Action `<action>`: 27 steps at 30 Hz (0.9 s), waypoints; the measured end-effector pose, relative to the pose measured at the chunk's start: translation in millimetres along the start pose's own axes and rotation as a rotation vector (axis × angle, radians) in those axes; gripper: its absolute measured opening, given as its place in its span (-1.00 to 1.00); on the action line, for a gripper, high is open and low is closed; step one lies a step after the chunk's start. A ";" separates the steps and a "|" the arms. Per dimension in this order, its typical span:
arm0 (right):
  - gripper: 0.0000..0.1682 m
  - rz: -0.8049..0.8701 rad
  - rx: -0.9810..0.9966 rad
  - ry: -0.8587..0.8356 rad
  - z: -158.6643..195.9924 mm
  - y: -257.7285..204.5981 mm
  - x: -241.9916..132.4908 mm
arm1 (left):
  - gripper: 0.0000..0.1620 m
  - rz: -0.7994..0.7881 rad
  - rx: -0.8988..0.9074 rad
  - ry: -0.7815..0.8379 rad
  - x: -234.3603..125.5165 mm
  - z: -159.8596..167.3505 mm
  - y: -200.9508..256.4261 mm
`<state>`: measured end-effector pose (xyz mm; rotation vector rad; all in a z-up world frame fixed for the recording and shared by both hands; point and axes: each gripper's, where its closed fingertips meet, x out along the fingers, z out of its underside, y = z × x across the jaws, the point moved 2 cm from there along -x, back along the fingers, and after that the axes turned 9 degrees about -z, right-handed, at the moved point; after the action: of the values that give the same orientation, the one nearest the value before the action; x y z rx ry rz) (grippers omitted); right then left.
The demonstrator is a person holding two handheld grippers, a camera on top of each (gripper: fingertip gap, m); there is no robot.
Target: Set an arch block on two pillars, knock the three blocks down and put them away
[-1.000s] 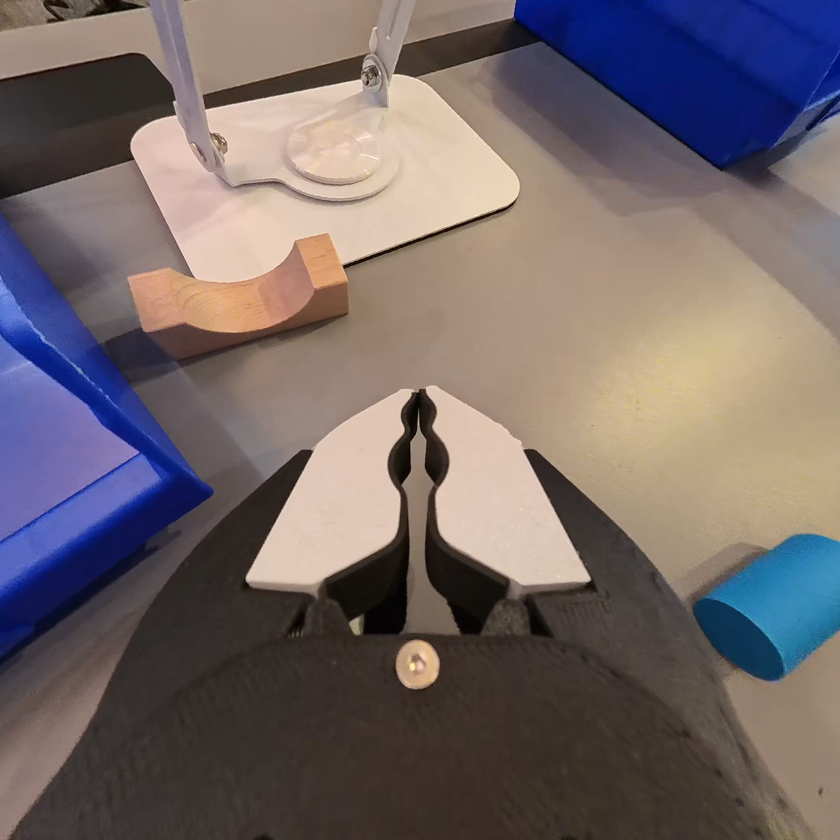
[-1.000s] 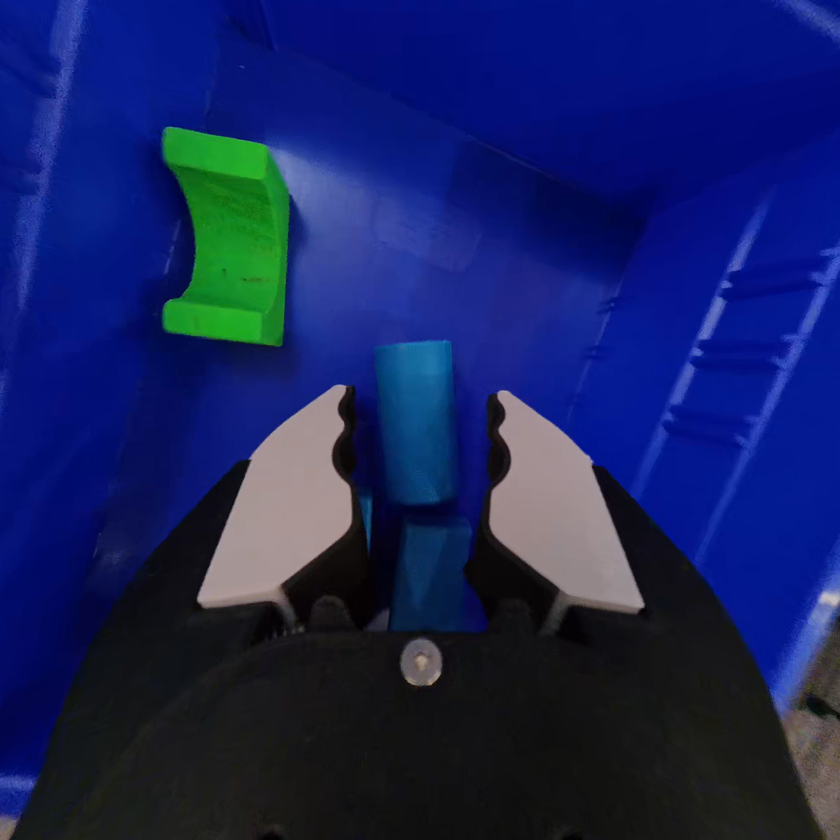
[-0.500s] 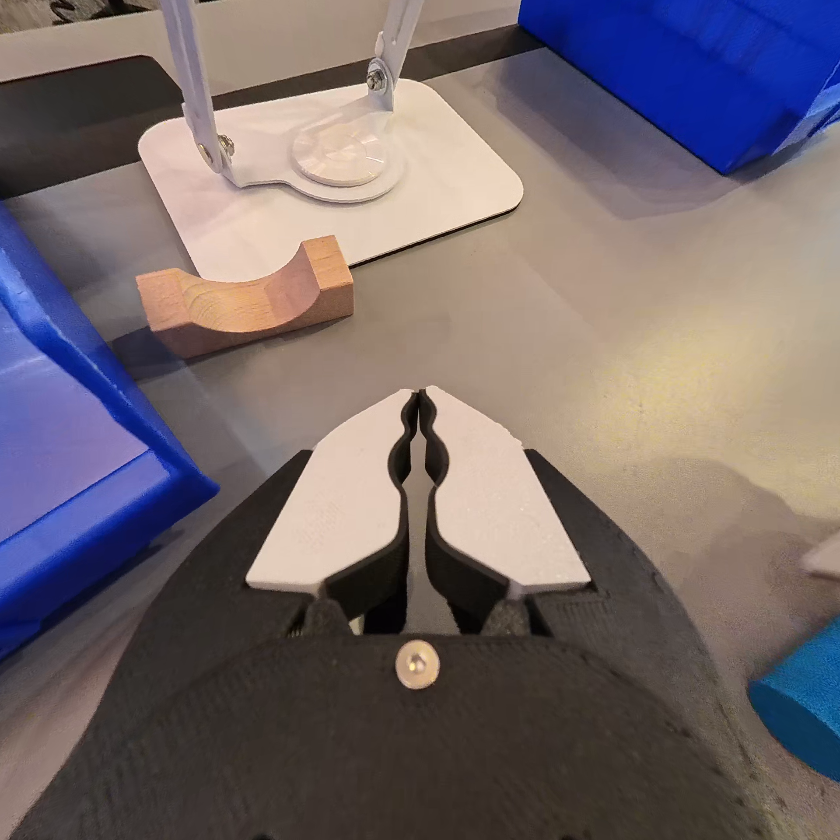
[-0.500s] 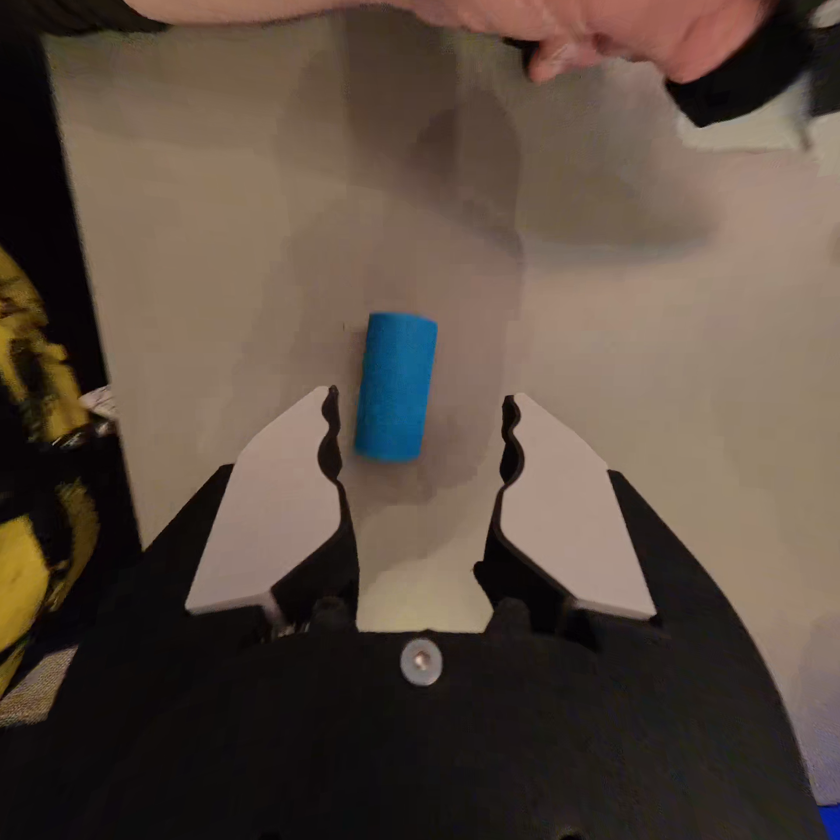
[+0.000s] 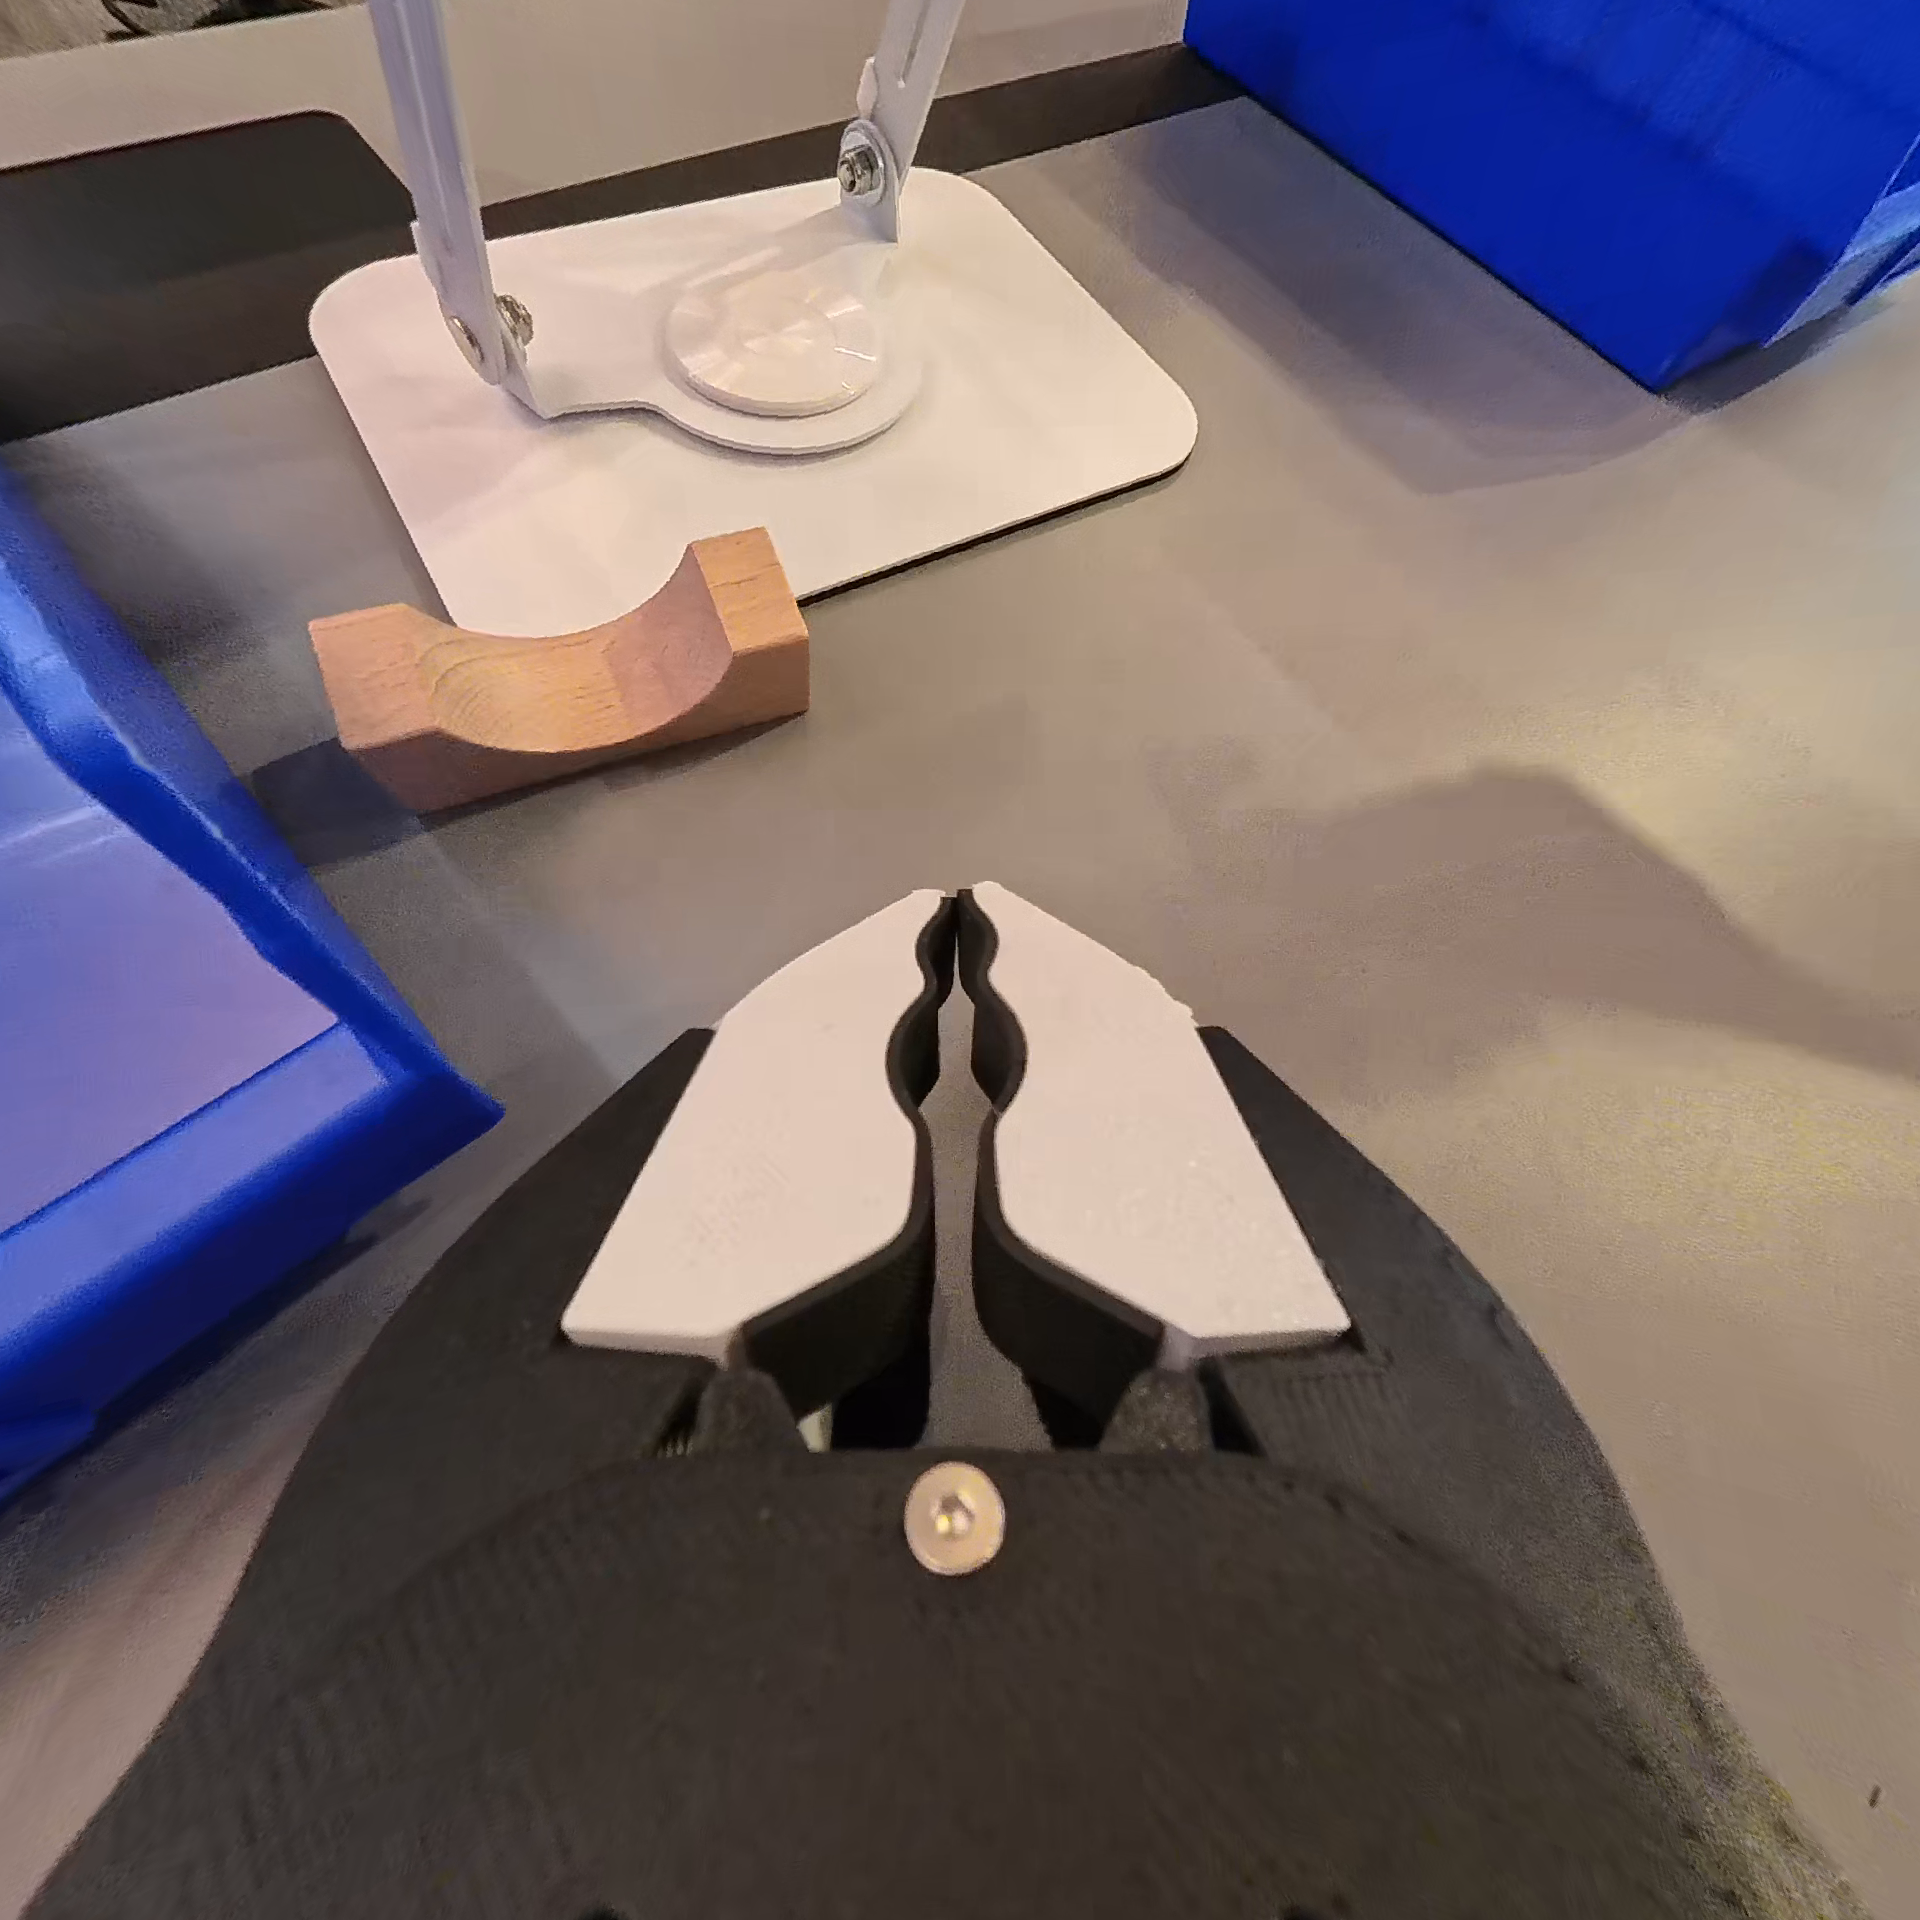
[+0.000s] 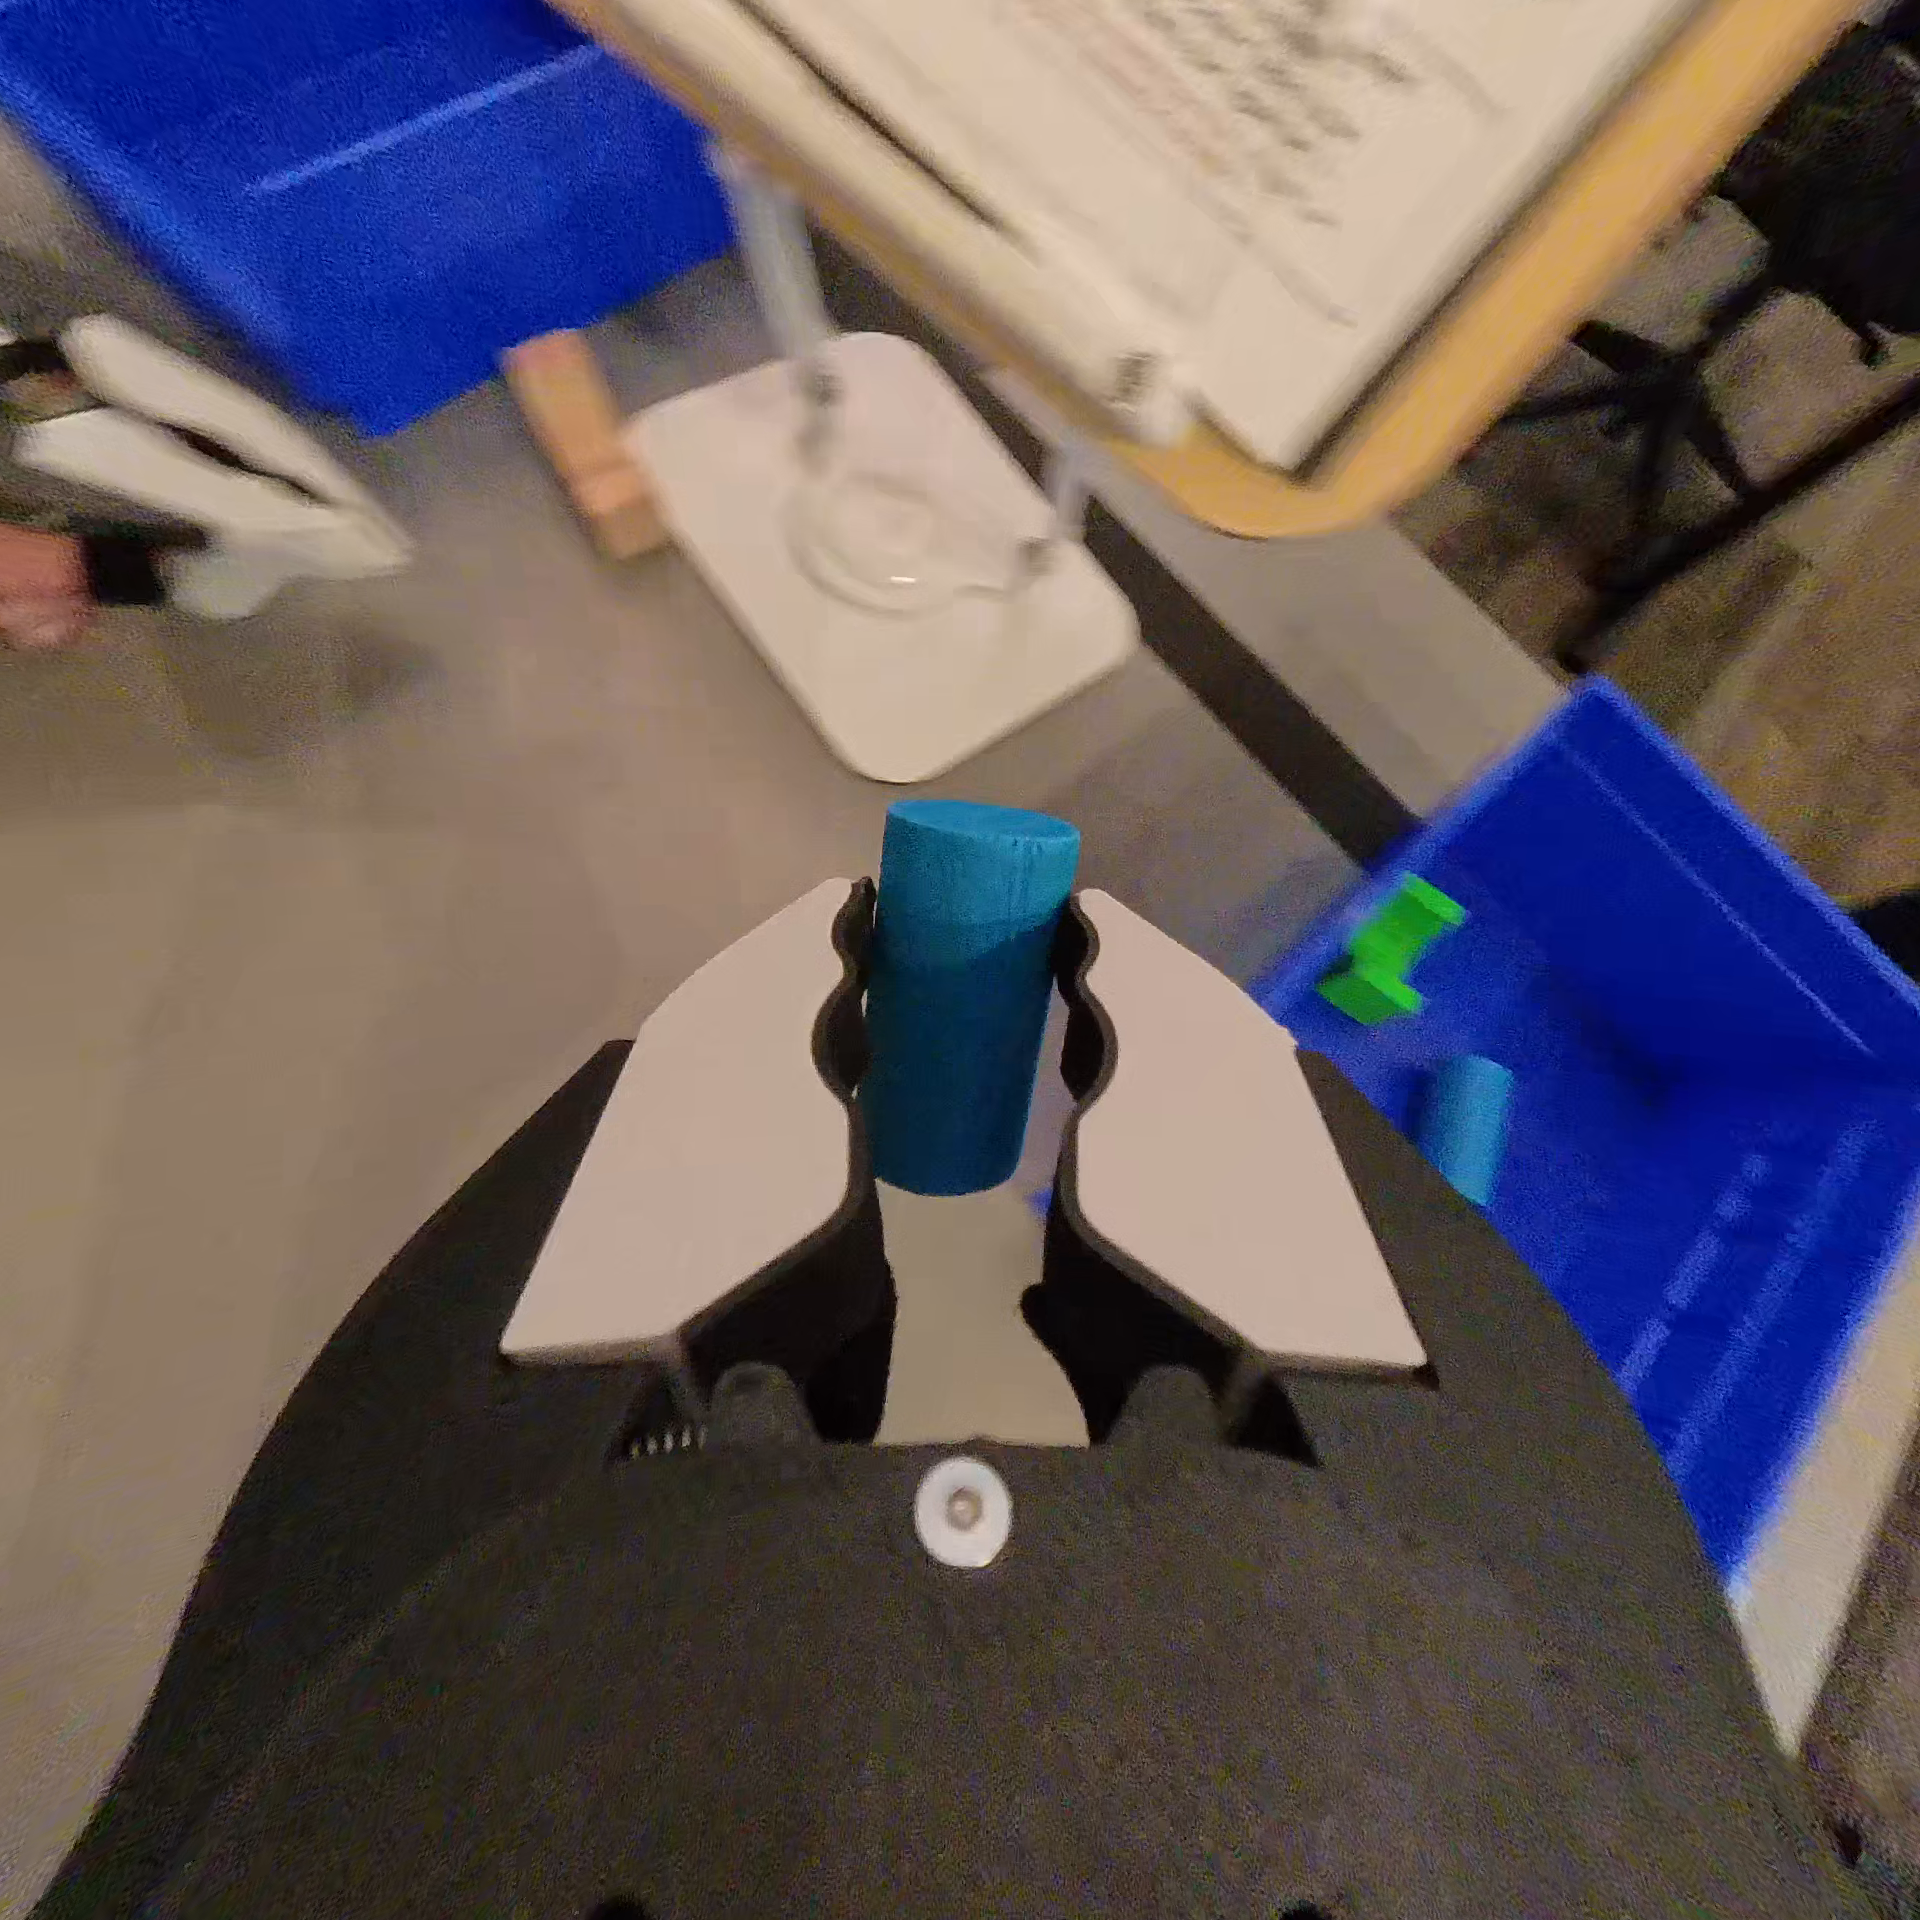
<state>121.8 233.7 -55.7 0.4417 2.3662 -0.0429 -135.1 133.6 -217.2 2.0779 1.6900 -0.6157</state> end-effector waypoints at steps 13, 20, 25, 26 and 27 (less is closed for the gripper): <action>-0.59 0.323 0.528 -0.357 160.7 270.1 63.8 | -1.00 0.017 -0.011 -0.016 3.6 0.0 0.4; -0.59 0.282 0.597 -0.464 184.7 264.2 83.0 | -1.00 0.021 0.006 -0.032 6.3 1.0 2.5; -0.53 0.244 0.625 -0.452 187.5 255.0 86.7 | -1.00 0.024 0.005 -0.033 6.4 1.1 2.7; -0.49 0.255 0.613 -0.428 181.4 253.4 82.0 | -1.00 0.025 0.003 -0.033 6.3 1.1 2.6; -0.48 0.272 0.591 -0.404 173.3 251.6 74.8 | -1.00 0.025 0.003 -0.033 6.2 1.0 2.6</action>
<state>265.8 466.4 -210.7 0.9341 1.8471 -0.6535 -131.6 137.6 -221.5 2.0769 1.6434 -0.6413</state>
